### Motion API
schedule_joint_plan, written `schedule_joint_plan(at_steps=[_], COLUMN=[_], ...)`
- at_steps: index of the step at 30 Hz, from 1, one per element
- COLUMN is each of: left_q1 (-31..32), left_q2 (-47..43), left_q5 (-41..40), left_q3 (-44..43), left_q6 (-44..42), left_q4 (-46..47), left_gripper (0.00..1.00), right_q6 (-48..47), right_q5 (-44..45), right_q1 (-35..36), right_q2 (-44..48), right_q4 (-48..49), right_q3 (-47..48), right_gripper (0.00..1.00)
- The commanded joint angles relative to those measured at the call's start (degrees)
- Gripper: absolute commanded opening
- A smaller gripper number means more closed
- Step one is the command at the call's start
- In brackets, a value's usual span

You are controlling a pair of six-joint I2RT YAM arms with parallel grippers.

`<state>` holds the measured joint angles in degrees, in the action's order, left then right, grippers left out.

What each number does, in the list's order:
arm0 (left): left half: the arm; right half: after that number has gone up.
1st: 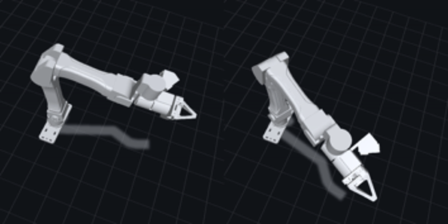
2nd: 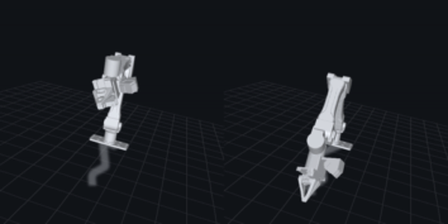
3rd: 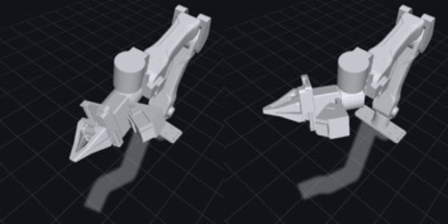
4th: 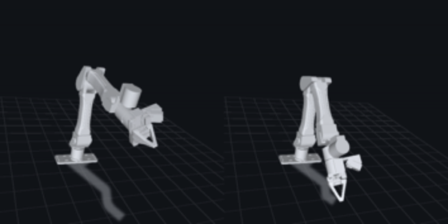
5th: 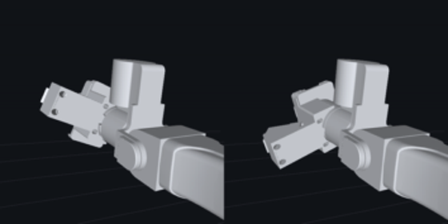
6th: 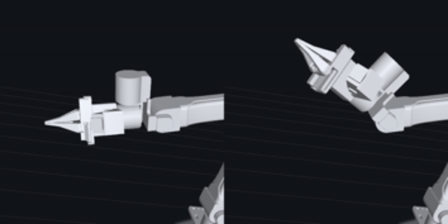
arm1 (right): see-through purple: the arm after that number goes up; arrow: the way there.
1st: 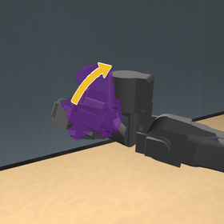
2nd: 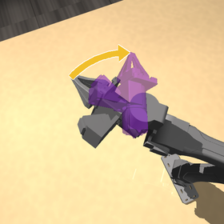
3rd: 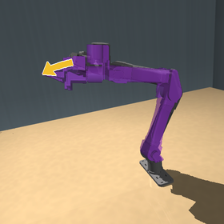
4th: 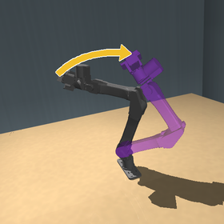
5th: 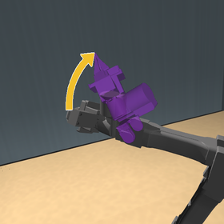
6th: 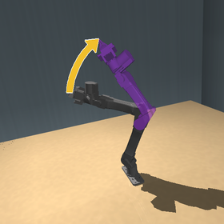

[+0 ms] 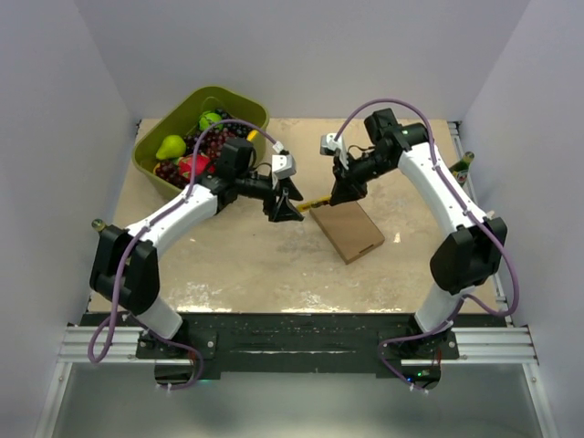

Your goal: Unpack the express box

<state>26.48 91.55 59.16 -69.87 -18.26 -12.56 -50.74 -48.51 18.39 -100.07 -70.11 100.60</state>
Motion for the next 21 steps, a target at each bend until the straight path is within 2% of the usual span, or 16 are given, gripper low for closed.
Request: schedule_joint_plan(at_steps=[1, 5, 6, 11, 15, 17, 18, 20, 21], left_q1=[1.20, 1.29, 1.29, 1.21, 1.38, 1.38, 1.38, 1.38, 1.29], left_q2=[1.00, 2.58, 2.76, 4.42, 4.96, 4.78, 4.69, 4.17, 3.99], left_q5=[-2.37, -2.29, -2.20, -0.27, 2.36, 3.59, 3.86, 4.48, 4.65], left_q3=[-1.59, -2.55, -2.99, -3.79, -3.70, -3.26, -2.56, -1.68, -1.07], left_q6=[-1.26, -0.02, 0.24, 0.42, 0.68, 0.77, 1.03, 2.00, 2.00], left_q4=[1.04, 2.01, 1.92, 1.40, 0.87, 0.87, 1.04, 1.83, 1.92], left_gripper=[0.64, 0.53, 0.45, 0.29, 0.00, 0.00, 0.00, 0.00, 0.00], right_q6=[-2.08, -2.17, -2.00, -0.68, 1.60, 3.45, 4.93, 9.85, 11.44], right_q5=[0.35, 0.44, 0.44, 0.00, -0.88, -2.28, -3.25, -5.97, -8.42], right_q1=[0.68, 1.82, 2.00, 2.88, 2.88, 2.88, 2.79, 1.48, 1.04], right_q2=[3.57, 4.62, 4.71, 4.97, 5.24, 5.24, 5.24, 5.41, 5.50], right_q4=[-0.91, -0.30, -0.21, 0.76, 2.34, 3.65, 4.53, 6.81, 7.52], right_q3=[-0.75, -1.45, -1.63, -1.89, -2.77, -3.39, -3.65, -4.53, -4.88], right_gripper=[0.00, 0.00, 0.00, 0.00, 0.00, 0.00, 0.06, 0.30, 0.46])
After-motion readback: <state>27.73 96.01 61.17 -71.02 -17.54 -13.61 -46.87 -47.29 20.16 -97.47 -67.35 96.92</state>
